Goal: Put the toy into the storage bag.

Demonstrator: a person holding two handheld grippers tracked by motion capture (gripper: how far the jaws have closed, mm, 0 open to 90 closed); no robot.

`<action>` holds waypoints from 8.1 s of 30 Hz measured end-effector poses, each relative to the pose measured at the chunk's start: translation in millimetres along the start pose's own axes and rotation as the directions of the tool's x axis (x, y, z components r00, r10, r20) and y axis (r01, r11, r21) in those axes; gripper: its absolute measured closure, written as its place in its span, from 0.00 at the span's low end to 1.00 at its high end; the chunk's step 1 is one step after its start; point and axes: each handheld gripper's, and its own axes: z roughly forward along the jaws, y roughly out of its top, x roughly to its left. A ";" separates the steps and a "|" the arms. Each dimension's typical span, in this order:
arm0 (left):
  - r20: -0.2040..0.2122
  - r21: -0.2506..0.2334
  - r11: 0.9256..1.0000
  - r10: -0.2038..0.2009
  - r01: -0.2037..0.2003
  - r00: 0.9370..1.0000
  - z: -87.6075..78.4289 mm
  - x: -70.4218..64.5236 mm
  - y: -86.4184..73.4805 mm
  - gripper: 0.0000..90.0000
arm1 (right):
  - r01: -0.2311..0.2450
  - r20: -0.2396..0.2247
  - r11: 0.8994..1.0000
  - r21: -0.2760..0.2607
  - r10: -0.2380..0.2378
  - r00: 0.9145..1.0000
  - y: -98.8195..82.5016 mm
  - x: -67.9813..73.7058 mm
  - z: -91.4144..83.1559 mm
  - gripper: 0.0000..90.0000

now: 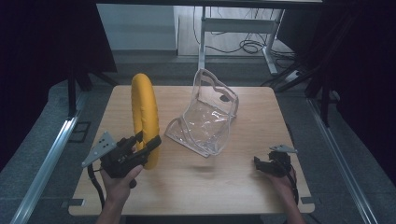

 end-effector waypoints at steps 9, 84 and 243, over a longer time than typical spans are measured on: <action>0.032 -0.050 0.999 -0.003 0.005 0.999 15.9 -10.3 8.4 0.55 | -0.002 0.000 1.000 0.002 0.002 1.000 0.1 0.1 -0.1 0.16; 0.007 -0.213 0.967 0.145 -0.140 0.989 103.6 -81.4 52.9 0.55 | -0.005 0.005 1.000 -0.001 0.005 1.000 0.6 -0.3 0.4 0.16; -0.013 0.099 0.989 -0.105 0.106 0.994 202.0 -24.3 -25.9 0.37 | -0.010 0.003 1.000 0.003 0.010 1.000 0.5 0.1 0.0 0.16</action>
